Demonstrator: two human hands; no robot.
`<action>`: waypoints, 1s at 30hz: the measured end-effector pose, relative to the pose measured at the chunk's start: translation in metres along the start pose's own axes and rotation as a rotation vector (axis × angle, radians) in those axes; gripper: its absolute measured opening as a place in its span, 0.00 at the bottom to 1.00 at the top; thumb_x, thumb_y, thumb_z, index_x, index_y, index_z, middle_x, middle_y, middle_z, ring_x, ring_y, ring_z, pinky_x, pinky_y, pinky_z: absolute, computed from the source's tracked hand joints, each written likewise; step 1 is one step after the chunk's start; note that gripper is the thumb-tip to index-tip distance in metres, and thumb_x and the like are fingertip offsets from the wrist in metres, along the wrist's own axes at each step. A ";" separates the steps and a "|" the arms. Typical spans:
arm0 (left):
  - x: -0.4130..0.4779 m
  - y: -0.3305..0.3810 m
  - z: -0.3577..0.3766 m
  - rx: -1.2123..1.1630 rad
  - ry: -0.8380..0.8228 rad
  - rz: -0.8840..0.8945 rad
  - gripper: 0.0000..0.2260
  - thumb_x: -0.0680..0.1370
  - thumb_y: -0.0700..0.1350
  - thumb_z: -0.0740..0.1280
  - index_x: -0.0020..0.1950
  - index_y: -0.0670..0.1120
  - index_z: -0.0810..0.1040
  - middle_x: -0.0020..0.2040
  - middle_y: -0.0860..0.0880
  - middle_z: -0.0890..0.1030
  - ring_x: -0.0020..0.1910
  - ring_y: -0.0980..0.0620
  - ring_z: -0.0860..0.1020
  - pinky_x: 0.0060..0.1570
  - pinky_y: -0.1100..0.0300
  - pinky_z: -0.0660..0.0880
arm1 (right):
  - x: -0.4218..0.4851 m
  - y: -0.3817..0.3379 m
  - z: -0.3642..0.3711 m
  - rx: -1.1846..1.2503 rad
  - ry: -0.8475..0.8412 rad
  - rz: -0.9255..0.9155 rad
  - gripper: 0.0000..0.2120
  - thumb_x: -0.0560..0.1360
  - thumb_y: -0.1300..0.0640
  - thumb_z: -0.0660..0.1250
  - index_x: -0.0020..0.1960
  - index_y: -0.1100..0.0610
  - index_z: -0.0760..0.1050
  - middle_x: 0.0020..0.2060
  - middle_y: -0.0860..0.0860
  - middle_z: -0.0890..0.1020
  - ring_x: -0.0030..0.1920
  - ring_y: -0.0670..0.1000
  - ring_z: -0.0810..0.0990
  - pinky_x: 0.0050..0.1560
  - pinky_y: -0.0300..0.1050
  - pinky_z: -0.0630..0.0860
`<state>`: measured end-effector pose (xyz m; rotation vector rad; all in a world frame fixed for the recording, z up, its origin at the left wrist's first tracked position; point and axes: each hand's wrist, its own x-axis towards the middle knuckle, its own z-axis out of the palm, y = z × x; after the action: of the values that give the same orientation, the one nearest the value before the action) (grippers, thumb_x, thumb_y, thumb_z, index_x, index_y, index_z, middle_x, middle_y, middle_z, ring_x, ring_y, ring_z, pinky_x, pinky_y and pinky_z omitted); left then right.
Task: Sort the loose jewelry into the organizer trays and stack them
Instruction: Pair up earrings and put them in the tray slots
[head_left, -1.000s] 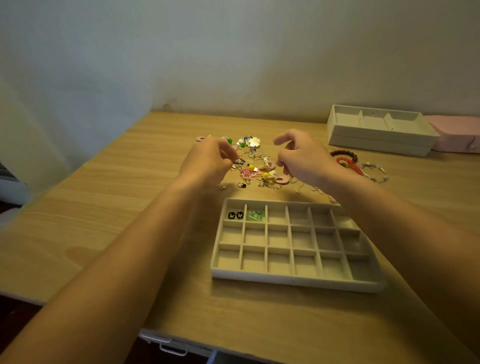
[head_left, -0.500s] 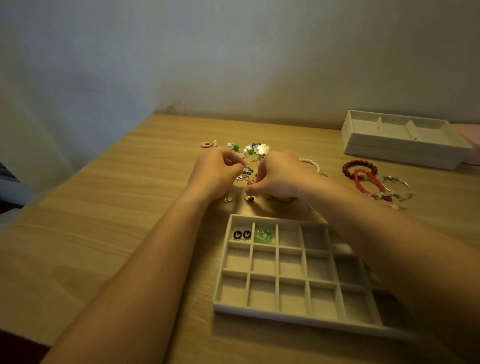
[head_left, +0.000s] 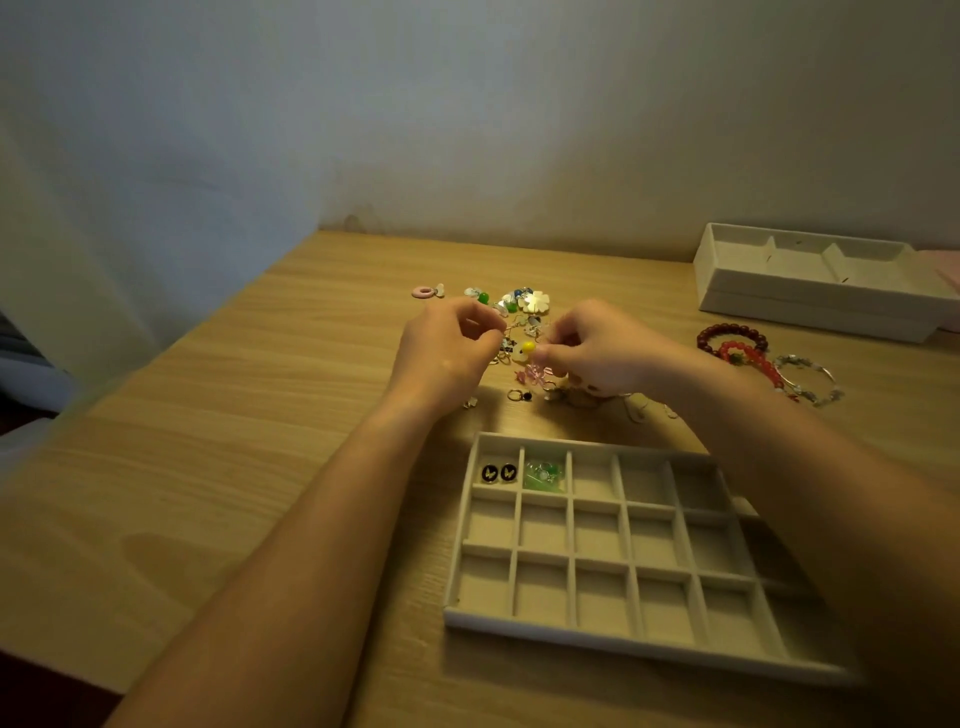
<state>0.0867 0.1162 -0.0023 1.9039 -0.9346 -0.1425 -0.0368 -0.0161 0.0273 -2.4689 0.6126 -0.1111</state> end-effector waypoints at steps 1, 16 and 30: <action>0.000 0.000 0.001 0.007 -0.030 0.011 0.04 0.78 0.43 0.71 0.50 0.51 0.84 0.46 0.56 0.84 0.46 0.61 0.81 0.47 0.61 0.78 | -0.005 0.001 -0.003 0.089 0.002 0.007 0.11 0.81 0.51 0.68 0.45 0.57 0.83 0.39 0.54 0.83 0.38 0.50 0.78 0.39 0.46 0.75; -0.022 0.025 0.009 -0.513 -0.335 0.019 0.09 0.76 0.34 0.72 0.55 0.43 0.80 0.43 0.50 0.86 0.40 0.56 0.84 0.40 0.66 0.77 | -0.033 0.011 -0.015 1.028 -0.068 0.164 0.10 0.82 0.56 0.64 0.51 0.63 0.78 0.34 0.51 0.77 0.32 0.46 0.75 0.34 0.39 0.74; -0.022 0.026 0.008 -0.625 -0.335 -0.082 0.06 0.77 0.36 0.71 0.53 0.42 0.82 0.41 0.45 0.84 0.40 0.49 0.83 0.38 0.61 0.80 | -0.040 0.023 -0.022 1.081 -0.127 0.113 0.04 0.78 0.63 0.68 0.51 0.62 0.80 0.38 0.56 0.83 0.36 0.50 0.82 0.38 0.41 0.82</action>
<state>0.0538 0.1191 0.0080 1.3521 -0.8939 -0.7330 -0.0867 -0.0261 0.0353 -1.3828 0.4541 -0.1798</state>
